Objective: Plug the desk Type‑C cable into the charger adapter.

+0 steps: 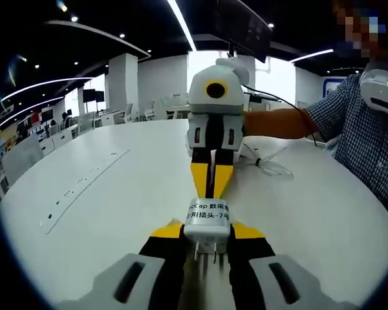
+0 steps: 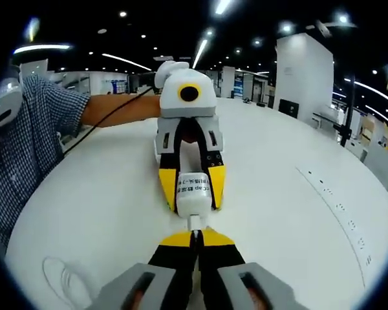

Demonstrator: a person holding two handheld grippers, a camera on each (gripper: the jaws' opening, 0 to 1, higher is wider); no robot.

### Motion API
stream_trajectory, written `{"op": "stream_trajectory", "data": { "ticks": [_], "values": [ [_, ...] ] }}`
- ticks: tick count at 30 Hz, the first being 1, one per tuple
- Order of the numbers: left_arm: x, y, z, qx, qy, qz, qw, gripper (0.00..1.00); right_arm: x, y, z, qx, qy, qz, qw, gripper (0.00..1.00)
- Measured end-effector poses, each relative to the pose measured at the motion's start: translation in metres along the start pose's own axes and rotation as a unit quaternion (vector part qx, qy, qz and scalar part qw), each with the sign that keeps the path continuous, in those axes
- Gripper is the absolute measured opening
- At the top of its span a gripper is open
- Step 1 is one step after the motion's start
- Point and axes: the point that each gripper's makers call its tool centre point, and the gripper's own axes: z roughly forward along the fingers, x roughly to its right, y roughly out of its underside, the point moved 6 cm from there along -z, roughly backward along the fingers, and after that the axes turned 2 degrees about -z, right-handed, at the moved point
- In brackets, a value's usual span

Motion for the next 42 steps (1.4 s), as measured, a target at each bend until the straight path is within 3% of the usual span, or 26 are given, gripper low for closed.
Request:
{"op": "stream_trajectory", "data": {
  "ticks": [13,18,25,29,33,38,42],
  "values": [
    [-0.008,0.003,-0.004,-0.001,0.003,0.0,1.0,0.25,0.005,-0.001,0.0,-0.009,-0.014,0.015,0.9998,0.04],
    [-0.011,0.007,-0.007,0.013,-0.001,-0.003,0.9999,0.25,0.008,0.0,-0.003,-0.016,-0.017,0.016,0.9996,0.04],
    [-0.012,0.006,-0.007,0.015,0.007,0.005,0.9998,0.26,0.008,0.002,-0.001,-0.004,-0.007,0.039,0.9992,0.05],
    [-0.012,0.01,-0.008,0.037,0.002,-0.006,0.9993,0.26,0.012,0.003,-0.001,0.011,-0.008,0.059,0.9982,0.06],
    [-0.012,0.009,-0.008,0.038,-0.001,-0.007,0.9992,0.26,0.012,0.002,0.0,-0.001,-0.002,0.038,0.9993,0.06],
    [-0.013,0.008,-0.008,0.029,0.001,-0.003,0.9996,0.26,0.019,0.0,0.002,-0.006,-0.006,0.037,0.9993,0.06],
    [-0.014,0.009,-0.008,0.034,0.0,-0.004,0.9994,0.26,0.011,0.0,0.003,0.002,-0.003,0.044,0.999,0.06]
  ]
}}
